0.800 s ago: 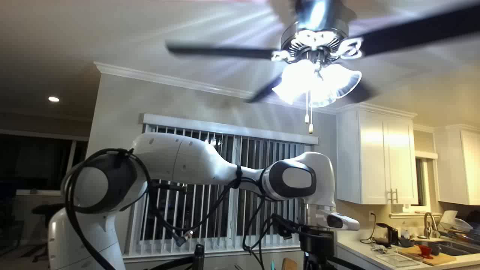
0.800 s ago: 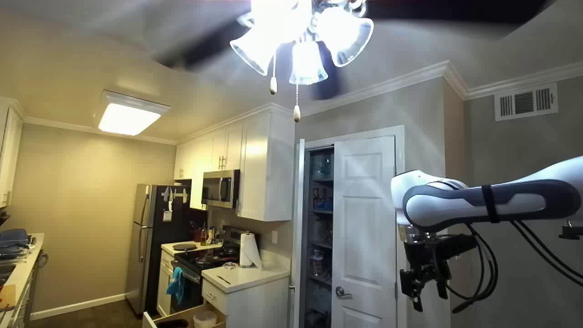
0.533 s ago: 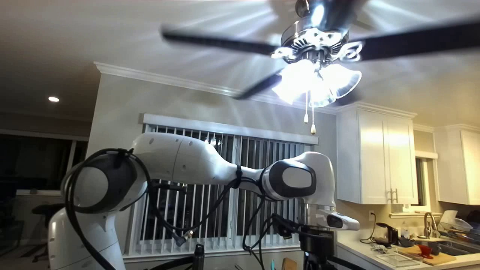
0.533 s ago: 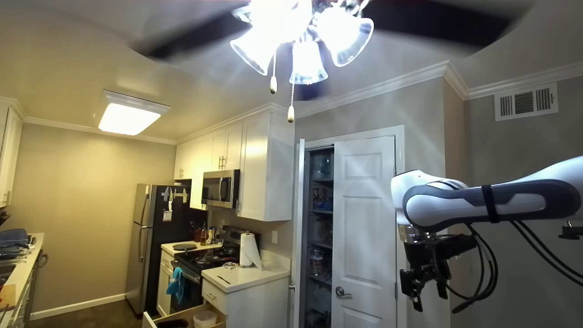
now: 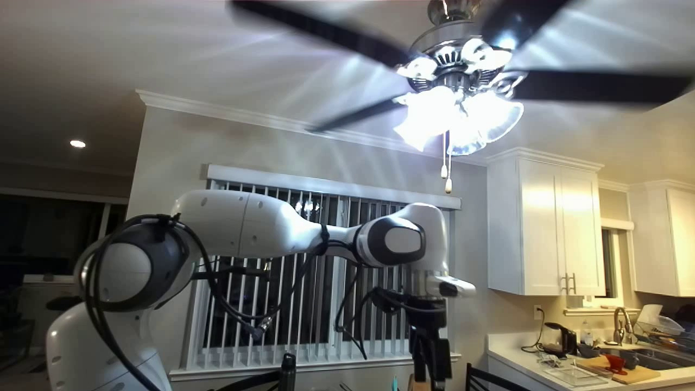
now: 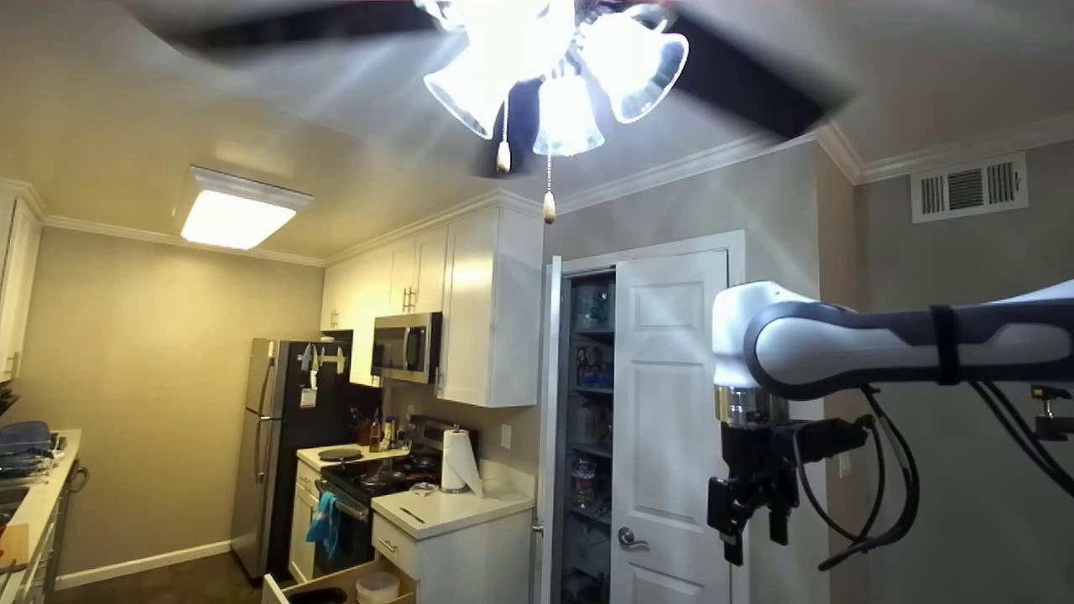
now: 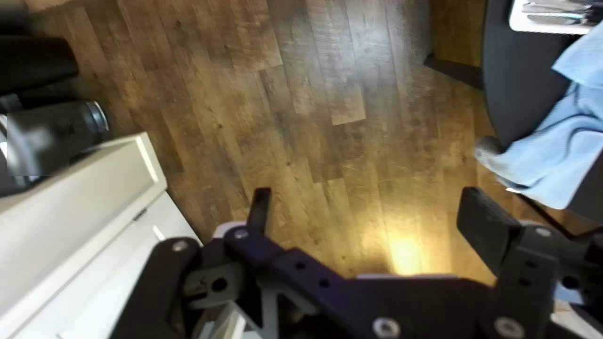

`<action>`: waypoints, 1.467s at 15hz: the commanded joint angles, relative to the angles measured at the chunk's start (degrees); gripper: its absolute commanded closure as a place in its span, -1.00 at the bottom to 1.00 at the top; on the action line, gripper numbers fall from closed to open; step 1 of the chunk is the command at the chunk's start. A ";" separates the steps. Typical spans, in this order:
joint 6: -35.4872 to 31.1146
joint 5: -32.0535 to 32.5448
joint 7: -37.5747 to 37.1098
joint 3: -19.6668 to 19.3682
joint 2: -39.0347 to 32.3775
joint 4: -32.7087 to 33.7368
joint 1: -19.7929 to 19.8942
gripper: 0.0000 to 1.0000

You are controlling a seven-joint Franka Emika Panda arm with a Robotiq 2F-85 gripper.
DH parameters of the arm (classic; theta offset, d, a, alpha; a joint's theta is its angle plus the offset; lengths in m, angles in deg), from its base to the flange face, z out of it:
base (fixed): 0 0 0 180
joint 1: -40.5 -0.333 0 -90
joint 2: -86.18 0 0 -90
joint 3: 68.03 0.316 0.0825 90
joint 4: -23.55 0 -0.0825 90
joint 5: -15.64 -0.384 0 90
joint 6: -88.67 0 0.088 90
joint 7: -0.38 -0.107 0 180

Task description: Turn off the light

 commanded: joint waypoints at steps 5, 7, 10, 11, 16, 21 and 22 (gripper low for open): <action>-9.76 -5.02 -0.54 8.68 8.39 3.84 -7.98 -1.00; -17.81 -5.27 -2.67 10.48 8.00 4.22 -7.91 -1.00; -30.34 -4.59 -7.40 12.99 5.13 5.67 -6.43 -1.00; -34.36 -4.05 -8.82 13.65 4.08 6.41 -5.86 -1.00; -52.92 -2.56 -12.96 16.09 0.86 9.19 -3.43 -1.00; -72.30 -1.33 -14.46 18.63 -1.74 10.62 0.49 -1.00; -76.19 -1.12 -14.52 19.44 -2.18 10.84 1.73 -1.00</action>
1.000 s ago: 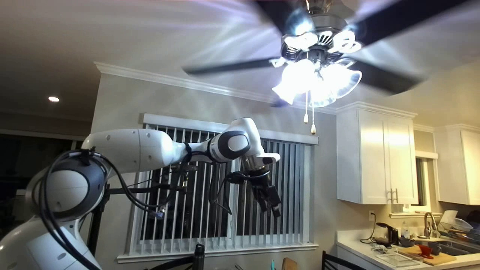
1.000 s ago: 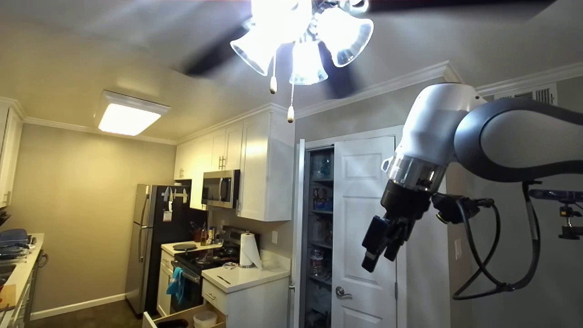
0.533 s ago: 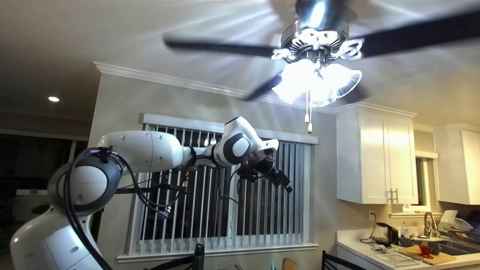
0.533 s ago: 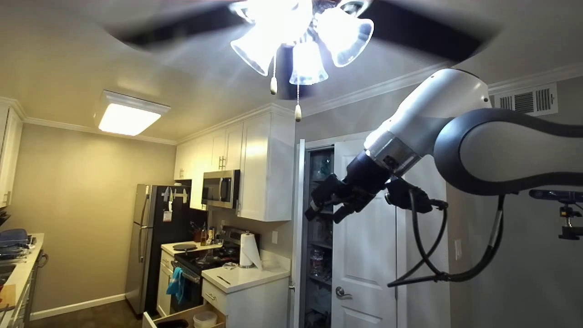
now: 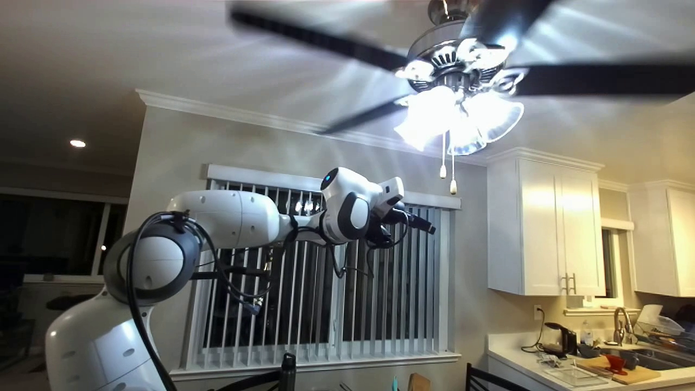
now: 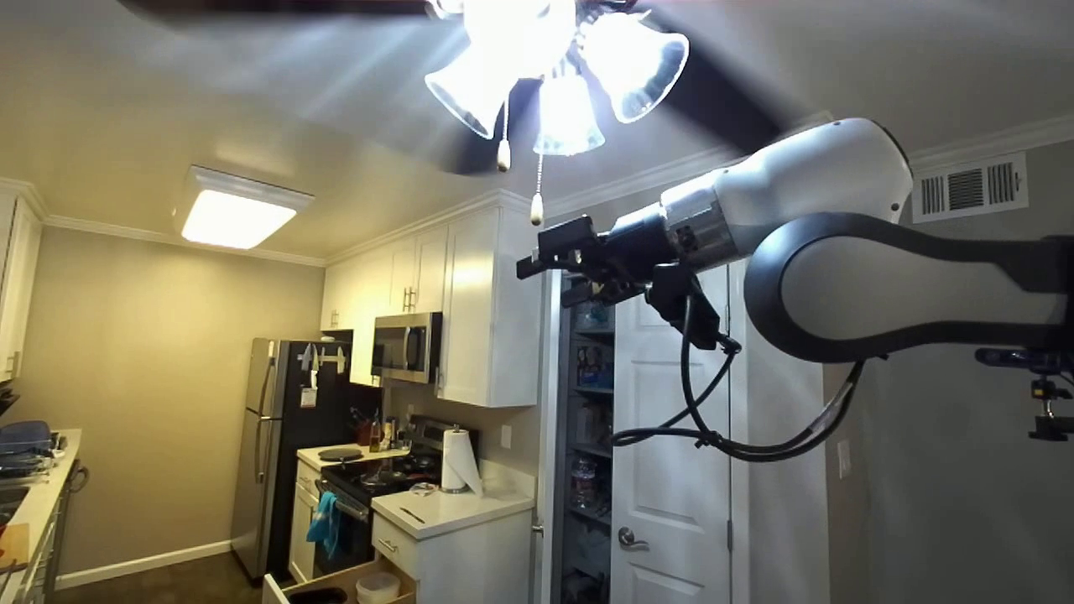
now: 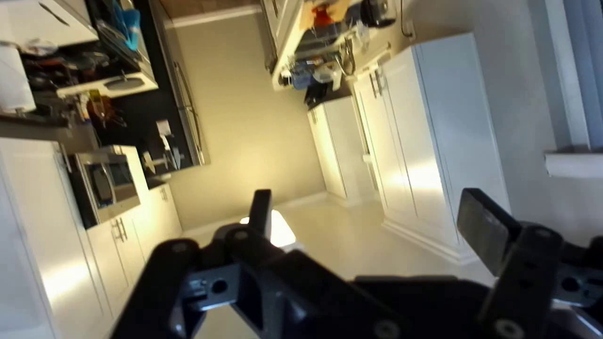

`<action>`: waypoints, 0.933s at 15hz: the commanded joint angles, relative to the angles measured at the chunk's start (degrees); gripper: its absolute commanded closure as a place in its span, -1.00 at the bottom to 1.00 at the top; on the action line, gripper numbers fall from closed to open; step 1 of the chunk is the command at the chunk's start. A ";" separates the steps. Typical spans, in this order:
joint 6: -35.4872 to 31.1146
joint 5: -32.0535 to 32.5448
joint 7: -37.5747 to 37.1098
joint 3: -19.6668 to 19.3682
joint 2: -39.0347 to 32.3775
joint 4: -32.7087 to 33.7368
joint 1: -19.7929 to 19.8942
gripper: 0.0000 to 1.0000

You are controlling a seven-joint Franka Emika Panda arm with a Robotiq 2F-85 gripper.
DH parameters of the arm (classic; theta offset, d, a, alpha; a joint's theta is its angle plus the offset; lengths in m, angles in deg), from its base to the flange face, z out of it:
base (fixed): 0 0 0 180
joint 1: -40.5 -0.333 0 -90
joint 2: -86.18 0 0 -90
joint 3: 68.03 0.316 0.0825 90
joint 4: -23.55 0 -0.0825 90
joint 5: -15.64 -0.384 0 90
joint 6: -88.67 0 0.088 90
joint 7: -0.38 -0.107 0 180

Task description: Turn off the light

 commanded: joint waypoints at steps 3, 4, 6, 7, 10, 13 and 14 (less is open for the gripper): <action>-20.60 3.40 -2.02 5.37 -3.43 2.27 8.33 -1.00; -23.20 3.99 -1.55 6.58 -3.83 2.65 10.30 -1.00; -26.59 4.87 -0.52 8.93 -4.15 2.97 14.12 -1.00; -27.57 5.23 -0.32 10.07 -4.06 3.02 16.13 -1.00; -28.35 6.22 0.38 12.92 -3.25 2.71 21.77 -1.00; -28.05 6.93 0.32 15.27 -2.84 3.34 25.80 -1.00; -27.89 7.02 0.25 16.14 -2.73 3.80 27.06 -1.00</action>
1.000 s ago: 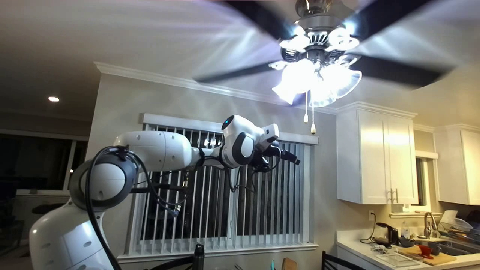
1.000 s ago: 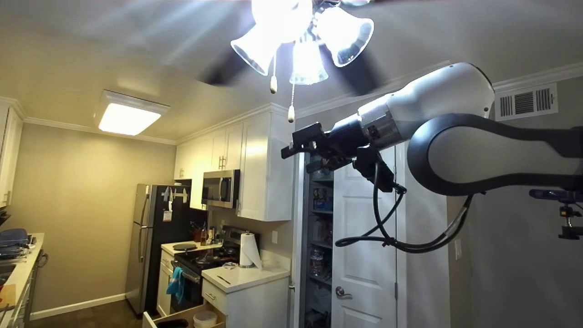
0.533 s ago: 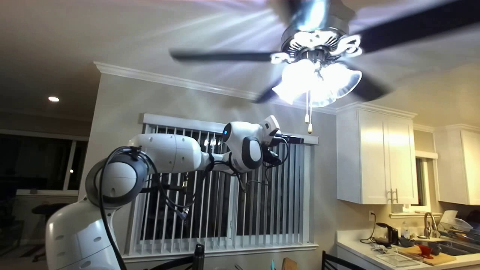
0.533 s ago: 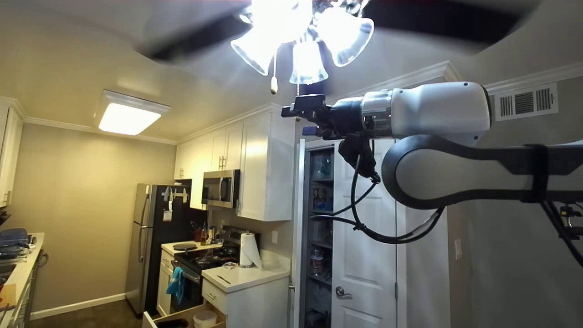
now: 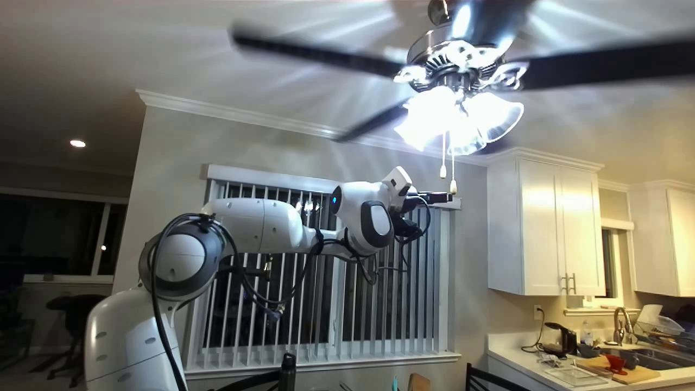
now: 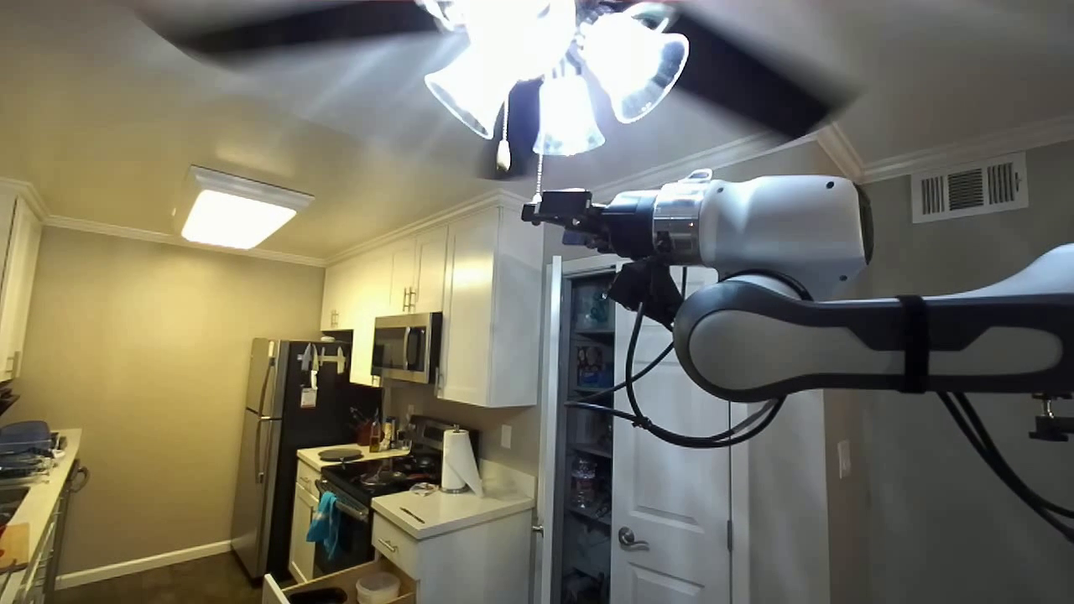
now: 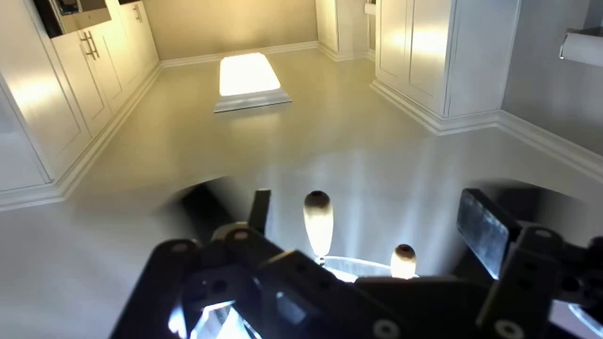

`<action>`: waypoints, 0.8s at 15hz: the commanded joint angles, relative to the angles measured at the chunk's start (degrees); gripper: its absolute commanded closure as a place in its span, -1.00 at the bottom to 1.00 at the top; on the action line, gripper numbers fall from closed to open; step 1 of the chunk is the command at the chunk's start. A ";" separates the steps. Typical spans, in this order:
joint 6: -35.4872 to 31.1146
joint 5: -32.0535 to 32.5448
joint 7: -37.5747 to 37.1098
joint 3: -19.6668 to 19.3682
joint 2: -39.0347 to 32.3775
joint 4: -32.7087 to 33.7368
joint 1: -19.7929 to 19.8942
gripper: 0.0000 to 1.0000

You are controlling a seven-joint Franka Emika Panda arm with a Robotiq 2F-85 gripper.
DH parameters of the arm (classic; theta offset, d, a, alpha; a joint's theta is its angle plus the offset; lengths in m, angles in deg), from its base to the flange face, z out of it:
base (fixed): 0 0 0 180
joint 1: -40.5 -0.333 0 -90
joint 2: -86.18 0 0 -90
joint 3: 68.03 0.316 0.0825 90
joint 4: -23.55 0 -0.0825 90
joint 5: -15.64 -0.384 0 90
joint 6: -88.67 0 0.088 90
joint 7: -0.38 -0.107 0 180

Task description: Turn off the light

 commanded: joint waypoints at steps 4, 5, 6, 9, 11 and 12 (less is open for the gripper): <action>-0.94 1.37 0.31 5.66 0.47 3.21 7.69 -1.00; -0.92 1.43 0.25 6.68 0.51 3.95 8.98 -1.00; -0.95 1.46 0.20 7.69 0.57 4.68 10.30 -1.00; -0.68 1.44 0.31 10.07 0.79 6.68 13.75 -0.79; -0.63 1.51 0.49 11.30 1.08 7.52 15.86 -0.37; -0.49 1.68 0.80 11.65 1.06 7.77 16.47 -0.20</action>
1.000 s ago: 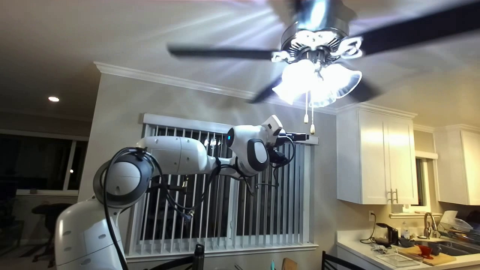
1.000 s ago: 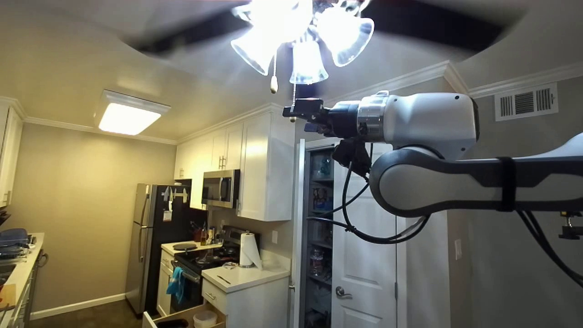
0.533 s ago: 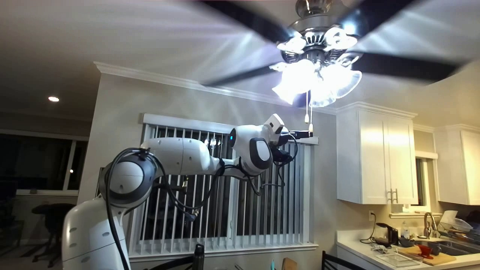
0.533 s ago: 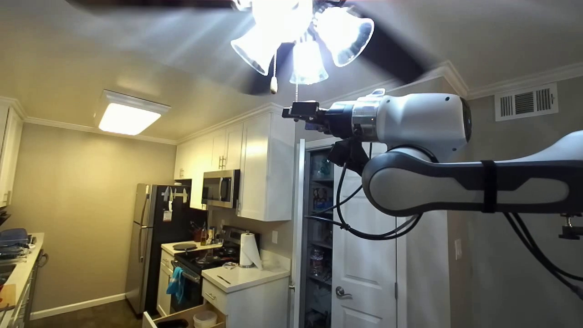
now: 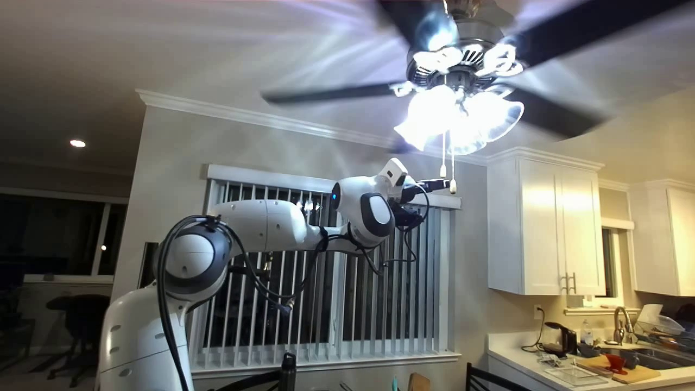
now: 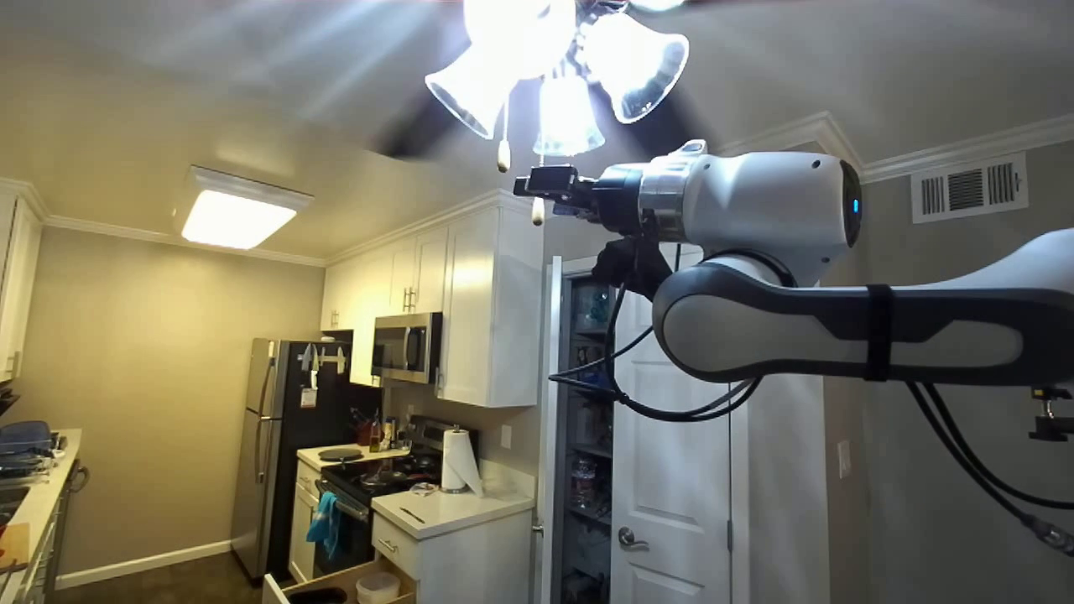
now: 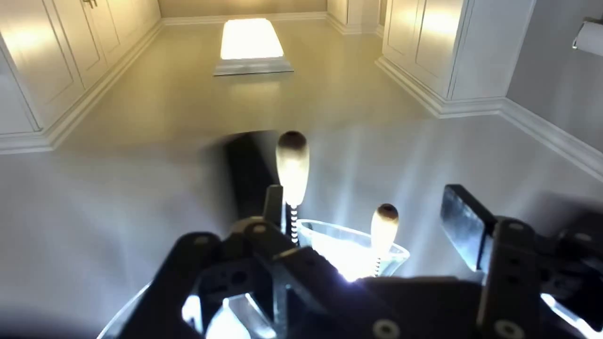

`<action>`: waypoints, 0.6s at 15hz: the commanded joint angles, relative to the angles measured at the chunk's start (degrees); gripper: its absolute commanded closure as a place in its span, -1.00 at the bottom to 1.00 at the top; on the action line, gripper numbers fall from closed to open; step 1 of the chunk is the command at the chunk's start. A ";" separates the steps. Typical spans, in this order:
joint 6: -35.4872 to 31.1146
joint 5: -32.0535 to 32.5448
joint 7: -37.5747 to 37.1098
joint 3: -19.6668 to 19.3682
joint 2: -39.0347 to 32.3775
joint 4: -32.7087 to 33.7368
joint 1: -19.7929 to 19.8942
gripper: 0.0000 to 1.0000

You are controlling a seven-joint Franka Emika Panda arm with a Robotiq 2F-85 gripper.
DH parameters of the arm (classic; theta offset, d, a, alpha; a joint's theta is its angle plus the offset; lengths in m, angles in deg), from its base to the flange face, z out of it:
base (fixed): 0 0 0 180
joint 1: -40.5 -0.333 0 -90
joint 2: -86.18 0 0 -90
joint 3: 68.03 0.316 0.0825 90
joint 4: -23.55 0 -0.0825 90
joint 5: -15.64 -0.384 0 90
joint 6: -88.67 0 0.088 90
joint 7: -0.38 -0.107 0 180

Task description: Turn off the light

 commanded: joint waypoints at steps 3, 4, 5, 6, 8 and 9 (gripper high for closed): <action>-0.22 1.58 0.89 2.91 0.28 1.82 5.33 0.18; -0.36 1.74 0.93 3.29 0.32 1.82 6.01 0.30; -0.23 1.80 0.98 3.66 0.34 1.95 6.61 0.45; -0.16 1.91 1.02 4.06 0.39 2.01 7.23 0.57; 0.08 2.17 1.13 4.66 0.49 2.11 8.18 0.82; 0.12 2.42 1.19 4.91 0.53 2.06 8.53 0.94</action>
